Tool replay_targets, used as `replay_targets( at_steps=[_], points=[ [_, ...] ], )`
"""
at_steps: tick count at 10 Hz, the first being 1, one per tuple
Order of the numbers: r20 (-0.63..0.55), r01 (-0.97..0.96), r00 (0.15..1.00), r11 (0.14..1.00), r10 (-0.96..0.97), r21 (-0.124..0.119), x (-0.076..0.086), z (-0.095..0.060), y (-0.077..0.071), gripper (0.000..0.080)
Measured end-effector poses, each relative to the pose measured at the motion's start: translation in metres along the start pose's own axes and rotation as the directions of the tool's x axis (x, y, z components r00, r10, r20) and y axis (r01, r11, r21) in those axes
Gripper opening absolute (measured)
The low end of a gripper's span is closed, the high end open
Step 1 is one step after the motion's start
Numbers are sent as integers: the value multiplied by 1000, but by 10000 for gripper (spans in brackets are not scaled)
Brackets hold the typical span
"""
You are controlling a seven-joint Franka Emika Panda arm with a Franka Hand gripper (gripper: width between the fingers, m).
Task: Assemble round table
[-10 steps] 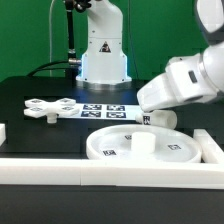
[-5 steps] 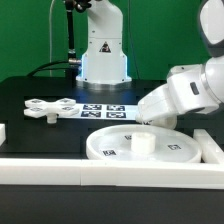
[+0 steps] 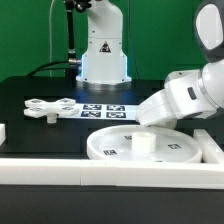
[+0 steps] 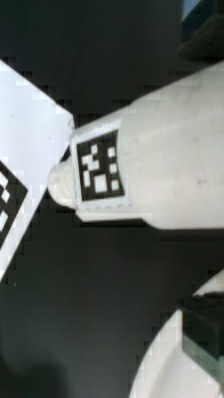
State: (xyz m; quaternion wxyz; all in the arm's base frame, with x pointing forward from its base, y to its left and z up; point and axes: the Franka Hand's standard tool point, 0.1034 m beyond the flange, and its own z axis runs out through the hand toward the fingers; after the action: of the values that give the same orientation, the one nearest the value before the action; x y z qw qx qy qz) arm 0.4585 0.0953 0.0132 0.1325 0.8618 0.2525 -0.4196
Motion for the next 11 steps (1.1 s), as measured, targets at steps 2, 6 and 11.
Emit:
replay_targets(
  at_steps=[2,6,11],
  points=[
    [0,-1,1000,1000,1,0,0,0,1,537],
    [0,3,1000,1000,-3,1,0,0,2,407],
    [17,18,1000,1000,-18,5,-19,-20,6,408]
  ],
)
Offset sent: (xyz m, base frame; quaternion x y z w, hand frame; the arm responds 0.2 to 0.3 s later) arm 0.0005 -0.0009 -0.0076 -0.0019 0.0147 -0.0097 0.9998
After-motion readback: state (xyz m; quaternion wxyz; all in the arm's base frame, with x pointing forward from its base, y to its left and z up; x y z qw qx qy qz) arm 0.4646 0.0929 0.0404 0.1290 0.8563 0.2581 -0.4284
